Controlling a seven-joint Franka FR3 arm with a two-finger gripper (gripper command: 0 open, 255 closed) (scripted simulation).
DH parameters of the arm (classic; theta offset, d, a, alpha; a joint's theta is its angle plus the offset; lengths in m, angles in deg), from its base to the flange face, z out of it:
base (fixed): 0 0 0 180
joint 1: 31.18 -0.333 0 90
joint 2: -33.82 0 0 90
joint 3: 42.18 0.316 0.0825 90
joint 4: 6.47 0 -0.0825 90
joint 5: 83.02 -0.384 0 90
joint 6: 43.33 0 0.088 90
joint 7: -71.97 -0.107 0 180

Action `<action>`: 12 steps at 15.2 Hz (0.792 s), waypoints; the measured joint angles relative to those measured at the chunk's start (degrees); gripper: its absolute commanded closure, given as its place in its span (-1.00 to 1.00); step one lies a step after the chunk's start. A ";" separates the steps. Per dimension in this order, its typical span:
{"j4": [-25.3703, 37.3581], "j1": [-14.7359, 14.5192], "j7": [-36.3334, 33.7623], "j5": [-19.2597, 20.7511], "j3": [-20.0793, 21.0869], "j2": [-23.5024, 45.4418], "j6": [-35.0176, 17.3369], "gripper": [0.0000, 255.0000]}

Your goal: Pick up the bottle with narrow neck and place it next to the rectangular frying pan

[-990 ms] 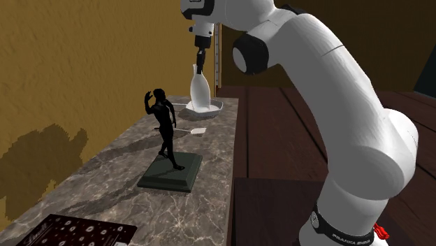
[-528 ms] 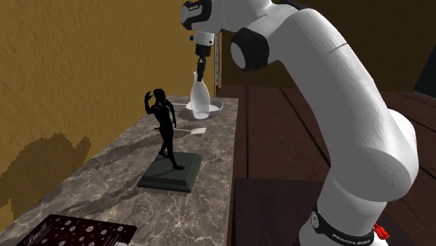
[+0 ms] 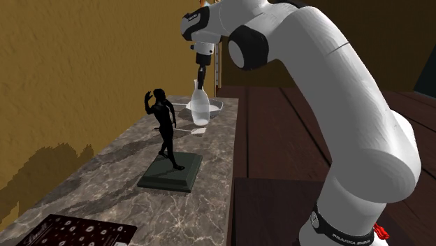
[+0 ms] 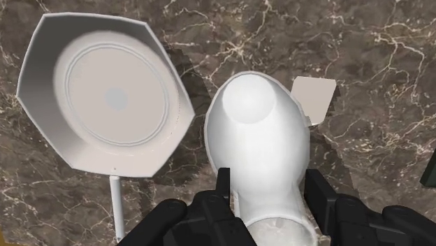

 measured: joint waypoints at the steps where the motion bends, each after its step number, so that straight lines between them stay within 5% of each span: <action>1: -0.09 0.00 0.05 -0.04 0.02 0.07 -0.15 1.00; 6: -0.21 0.02 0.13 -0.06 0.03 0.08 -0.30 1.00; 7: -0.21 0.01 0.13 -0.06 0.03 0.08 -0.30 -1.00; 12: -0.25 0.00 0.14 -0.06 0.01 0.03 -0.32 -1.00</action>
